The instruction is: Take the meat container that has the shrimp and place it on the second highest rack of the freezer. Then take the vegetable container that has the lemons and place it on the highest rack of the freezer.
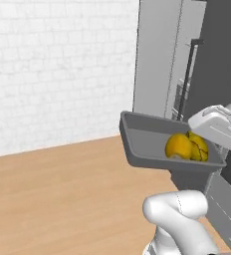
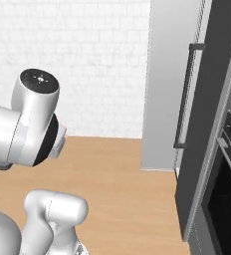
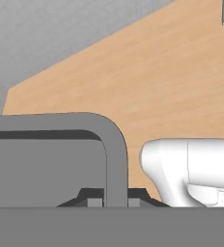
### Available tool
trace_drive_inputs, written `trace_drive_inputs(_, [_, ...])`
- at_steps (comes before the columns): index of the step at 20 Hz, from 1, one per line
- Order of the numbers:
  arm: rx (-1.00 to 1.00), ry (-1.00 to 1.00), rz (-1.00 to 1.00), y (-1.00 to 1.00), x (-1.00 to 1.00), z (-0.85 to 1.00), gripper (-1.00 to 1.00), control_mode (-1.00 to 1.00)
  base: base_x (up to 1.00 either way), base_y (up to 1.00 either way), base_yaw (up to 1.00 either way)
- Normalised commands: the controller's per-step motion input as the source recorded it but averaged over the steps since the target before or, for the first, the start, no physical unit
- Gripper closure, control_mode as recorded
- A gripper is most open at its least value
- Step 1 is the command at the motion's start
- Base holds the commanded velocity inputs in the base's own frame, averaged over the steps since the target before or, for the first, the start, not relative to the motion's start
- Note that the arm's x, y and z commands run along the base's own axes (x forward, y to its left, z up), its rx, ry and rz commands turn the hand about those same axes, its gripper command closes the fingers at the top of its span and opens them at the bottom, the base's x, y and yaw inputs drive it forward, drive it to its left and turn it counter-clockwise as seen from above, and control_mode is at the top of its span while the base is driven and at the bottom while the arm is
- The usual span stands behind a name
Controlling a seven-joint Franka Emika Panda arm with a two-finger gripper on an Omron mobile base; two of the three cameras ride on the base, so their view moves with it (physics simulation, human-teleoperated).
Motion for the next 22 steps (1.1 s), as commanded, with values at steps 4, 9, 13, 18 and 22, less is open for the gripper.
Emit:
trace_drive_inputs(4, [0.0,0.0,0.0,0.0,0.0,0.0,1.0,1.0,0.86,0.69,-0.15])
trace_drive_inputs(9, [0.0,0.0,0.0,0.0,0.0,0.0,1.0,1.0,0.63,0.5,-0.17])
trace_drive_inputs(13, [0.0,0.0,0.0,0.0,0.0,0.0,1.0,1.0,0.58,0.41,-0.18])
trace_drive_inputs(18, [0.0,0.0,0.0,0.0,0.0,0.0,1.0,1.0,0.62,0.37,-0.2])
trace_drive_inputs(22, [0.0,0.0,0.0,0.0,0.0,0.0,1.0,1.0,0.76,0.45,-0.2])
